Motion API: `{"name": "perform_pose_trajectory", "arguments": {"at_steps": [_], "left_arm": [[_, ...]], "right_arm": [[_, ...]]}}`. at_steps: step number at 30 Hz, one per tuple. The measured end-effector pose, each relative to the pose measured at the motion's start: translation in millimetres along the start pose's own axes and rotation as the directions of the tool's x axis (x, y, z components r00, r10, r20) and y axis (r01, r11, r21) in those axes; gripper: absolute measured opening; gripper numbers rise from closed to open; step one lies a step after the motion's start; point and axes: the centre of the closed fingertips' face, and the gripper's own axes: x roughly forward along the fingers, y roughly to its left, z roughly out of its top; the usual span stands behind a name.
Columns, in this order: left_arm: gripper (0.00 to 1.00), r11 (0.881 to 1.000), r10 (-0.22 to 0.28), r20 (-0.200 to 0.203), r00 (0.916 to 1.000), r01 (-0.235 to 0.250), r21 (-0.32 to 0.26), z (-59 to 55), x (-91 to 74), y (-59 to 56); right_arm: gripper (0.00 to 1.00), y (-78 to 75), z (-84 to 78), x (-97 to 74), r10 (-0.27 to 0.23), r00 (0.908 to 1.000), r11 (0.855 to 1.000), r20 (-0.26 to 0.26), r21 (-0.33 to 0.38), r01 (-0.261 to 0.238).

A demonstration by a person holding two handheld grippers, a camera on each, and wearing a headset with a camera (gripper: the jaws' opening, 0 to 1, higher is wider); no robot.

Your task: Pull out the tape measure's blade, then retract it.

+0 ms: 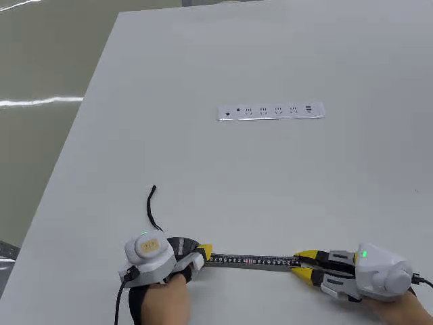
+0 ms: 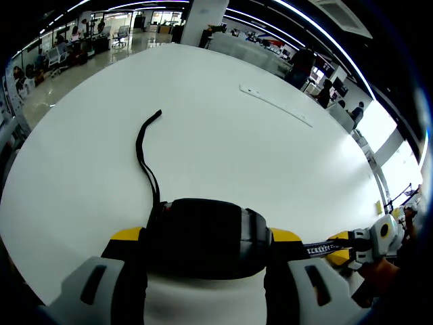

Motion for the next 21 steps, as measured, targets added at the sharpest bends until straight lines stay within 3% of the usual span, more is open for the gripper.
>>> {"name": "perform_pose_trajectory", "arguments": {"at_steps": [11,21], "left_arm": [[0.68,1.000,-0.001,0.002,1.0000,0.001,-0.002,-0.2,0.5,0.0],[0.69,1.000,0.000,0.003,1.0000,0.000,-0.006,-0.3,0.0,-0.4]], "right_arm": [[0.11,7.6,10.0,20.9,0.051,0.9987,0.998,0.001,-0.035,-0.051],[0.12,14.3,17.3,37.8,0.069,0.9976,0.997,0.000,-0.047,-0.069]]}}
